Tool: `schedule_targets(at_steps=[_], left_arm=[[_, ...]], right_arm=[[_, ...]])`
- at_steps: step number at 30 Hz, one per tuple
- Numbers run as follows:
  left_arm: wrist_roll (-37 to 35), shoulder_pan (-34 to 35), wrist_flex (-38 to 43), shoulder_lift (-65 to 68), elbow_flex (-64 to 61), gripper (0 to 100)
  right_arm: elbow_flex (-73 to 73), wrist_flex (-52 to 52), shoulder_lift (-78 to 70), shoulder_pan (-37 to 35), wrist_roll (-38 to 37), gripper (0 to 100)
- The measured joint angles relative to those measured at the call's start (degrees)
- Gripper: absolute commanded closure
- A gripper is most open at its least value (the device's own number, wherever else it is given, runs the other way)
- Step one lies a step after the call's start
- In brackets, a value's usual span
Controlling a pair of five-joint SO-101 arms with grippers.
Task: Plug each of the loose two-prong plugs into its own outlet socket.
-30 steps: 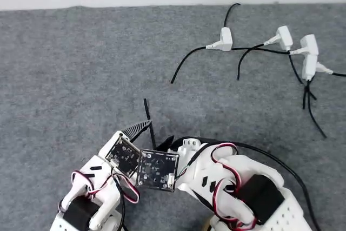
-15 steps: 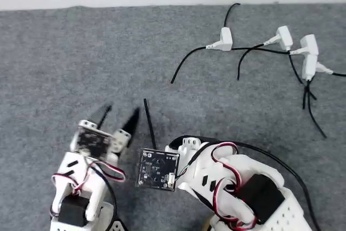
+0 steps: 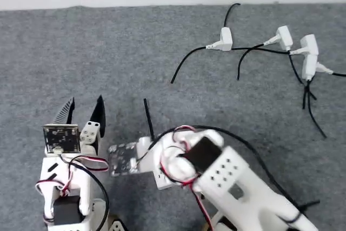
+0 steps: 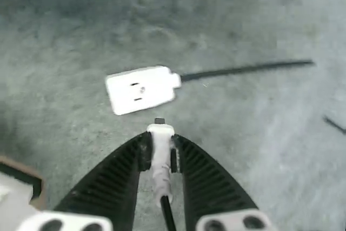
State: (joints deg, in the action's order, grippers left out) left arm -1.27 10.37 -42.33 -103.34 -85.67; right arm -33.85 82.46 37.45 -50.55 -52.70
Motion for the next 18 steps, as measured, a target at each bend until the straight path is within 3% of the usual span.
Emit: schedule_targets(at_steps=[11, 18], left_arm=[[5.6, 12.7, 0.0, 0.0, 4.5, 77], [6.0, 16.4, 1.4, 0.0, 4.7, 77]], right_arm=[[6.8, 0.2, -15.0, -2.2, -9.8, 99.0], [8.8, -1.4, -26.0, -2.2, -10.9, 99.0]])
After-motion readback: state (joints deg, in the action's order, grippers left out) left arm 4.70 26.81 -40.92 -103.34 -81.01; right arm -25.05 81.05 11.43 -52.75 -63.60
